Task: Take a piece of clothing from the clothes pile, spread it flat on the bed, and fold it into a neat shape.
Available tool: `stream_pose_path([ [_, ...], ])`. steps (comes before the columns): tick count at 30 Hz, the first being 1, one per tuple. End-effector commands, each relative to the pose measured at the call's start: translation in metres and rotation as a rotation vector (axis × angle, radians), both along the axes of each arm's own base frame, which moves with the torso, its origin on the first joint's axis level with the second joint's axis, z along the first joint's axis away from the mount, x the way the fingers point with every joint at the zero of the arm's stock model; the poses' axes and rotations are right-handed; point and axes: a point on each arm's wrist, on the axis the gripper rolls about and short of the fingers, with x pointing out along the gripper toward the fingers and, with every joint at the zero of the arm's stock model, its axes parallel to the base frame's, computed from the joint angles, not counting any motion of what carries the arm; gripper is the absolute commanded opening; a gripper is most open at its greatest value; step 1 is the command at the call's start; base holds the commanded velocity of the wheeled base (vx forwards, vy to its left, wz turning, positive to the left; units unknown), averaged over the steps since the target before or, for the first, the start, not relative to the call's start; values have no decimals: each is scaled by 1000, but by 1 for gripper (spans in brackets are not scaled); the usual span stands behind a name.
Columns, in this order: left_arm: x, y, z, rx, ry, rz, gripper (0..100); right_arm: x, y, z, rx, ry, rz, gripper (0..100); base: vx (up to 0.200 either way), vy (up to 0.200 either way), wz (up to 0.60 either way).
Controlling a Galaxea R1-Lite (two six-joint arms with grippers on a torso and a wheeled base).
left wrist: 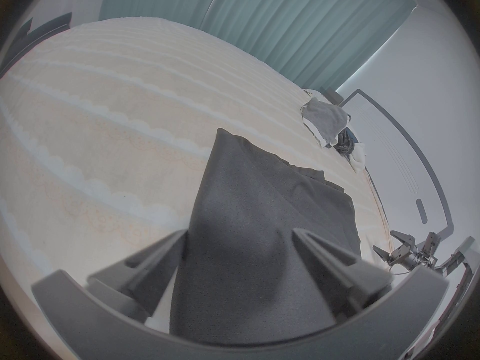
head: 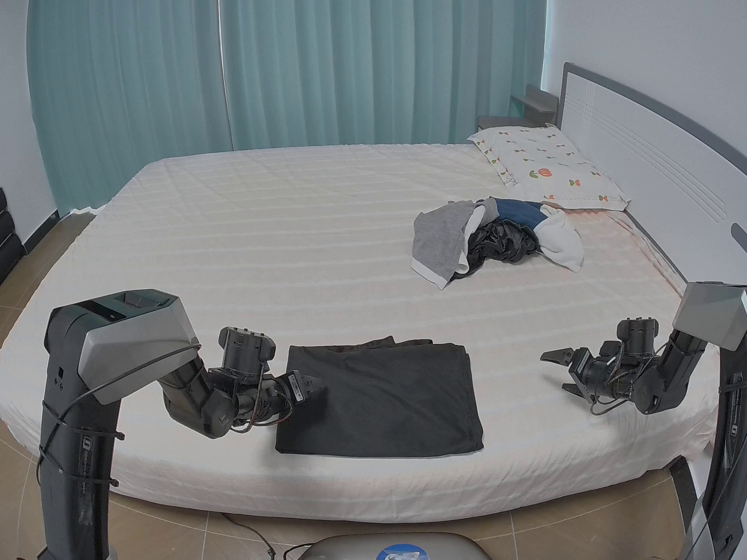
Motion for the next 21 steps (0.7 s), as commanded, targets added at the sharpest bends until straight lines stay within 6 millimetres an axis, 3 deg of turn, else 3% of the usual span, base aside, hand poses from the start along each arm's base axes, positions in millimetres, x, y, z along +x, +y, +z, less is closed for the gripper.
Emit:
stream_pose_path([
  [1,1,0,-3,-2,4,4,0,0,0,-1,0,1,1,100,0,0,0],
  [21,-3,8,10,-1,-1,109,0,0,0,0,-1,1,1,100,0,0,0],
])
